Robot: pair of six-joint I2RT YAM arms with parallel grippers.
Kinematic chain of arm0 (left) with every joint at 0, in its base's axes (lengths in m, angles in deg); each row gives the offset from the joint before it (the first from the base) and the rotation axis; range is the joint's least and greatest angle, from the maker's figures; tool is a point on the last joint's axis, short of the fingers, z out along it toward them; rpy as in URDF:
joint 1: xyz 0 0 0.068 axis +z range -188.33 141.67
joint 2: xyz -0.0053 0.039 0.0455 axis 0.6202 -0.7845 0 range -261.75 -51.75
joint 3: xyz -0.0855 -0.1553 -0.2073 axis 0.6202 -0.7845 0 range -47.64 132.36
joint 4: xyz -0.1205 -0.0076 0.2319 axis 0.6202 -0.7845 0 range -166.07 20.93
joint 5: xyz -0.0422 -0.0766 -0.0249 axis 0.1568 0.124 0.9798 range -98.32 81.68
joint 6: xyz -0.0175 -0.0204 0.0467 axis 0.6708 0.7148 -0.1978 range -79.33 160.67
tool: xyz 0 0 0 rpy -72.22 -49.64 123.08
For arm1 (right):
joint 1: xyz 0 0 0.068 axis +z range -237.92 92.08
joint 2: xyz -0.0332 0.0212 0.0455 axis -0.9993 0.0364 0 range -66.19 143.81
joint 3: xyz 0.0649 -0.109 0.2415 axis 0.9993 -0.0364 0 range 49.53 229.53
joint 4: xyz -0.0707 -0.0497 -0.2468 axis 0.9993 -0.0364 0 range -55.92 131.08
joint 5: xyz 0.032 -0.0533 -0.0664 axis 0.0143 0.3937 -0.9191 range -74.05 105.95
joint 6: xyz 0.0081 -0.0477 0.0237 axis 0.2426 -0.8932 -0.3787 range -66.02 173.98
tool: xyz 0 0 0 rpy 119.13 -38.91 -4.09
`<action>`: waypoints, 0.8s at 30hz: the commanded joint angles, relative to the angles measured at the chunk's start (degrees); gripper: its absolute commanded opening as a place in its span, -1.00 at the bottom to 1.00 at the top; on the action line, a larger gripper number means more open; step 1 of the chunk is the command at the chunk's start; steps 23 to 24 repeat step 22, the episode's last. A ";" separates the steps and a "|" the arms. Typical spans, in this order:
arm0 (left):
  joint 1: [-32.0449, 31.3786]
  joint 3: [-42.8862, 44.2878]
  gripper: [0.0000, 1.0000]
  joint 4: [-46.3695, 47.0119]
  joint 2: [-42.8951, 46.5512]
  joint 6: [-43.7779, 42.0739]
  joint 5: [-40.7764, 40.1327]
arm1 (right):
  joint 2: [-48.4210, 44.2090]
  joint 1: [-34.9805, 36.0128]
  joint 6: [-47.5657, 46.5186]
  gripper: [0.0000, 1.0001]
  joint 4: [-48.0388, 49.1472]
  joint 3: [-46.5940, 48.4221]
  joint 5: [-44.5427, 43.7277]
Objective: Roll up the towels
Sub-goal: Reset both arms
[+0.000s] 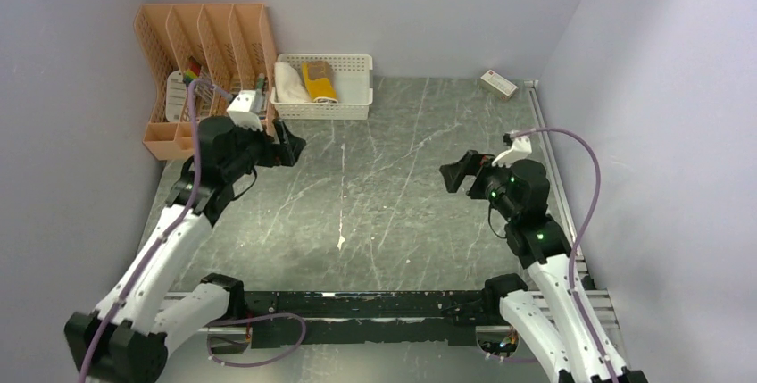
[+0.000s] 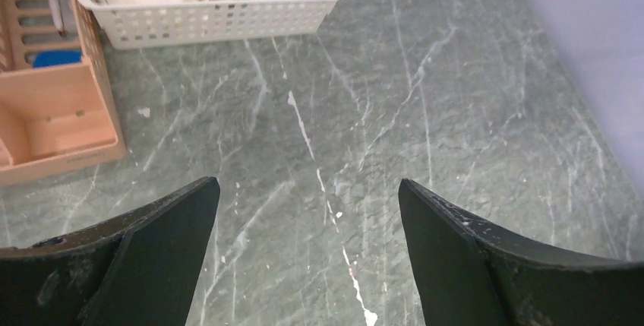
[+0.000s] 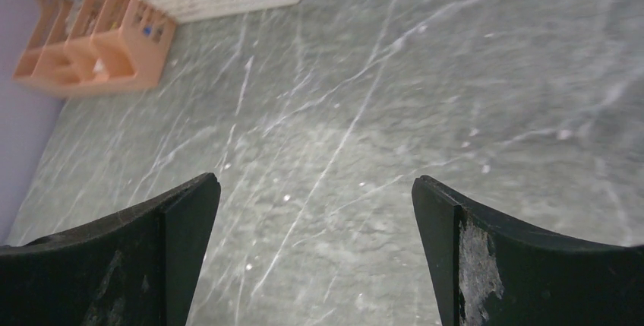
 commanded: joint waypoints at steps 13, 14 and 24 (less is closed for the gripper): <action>-0.38 -0.27 0.98 -4.60 15.50 -4.24 3.04 | -15.36 0.28 -0.14 1.00 -6.04 0.44 -19.18; -0.38 -0.12 0.99 -4.69 15.57 -4.45 2.97 | -15.43 0.27 -0.28 1.00 -6.10 0.43 -18.66; -0.38 3.18 0.99 -6.81 16.46 -4.40 4.20 | -19.73 0.31 -2.51 1.00 -3.34 -1.01 -14.00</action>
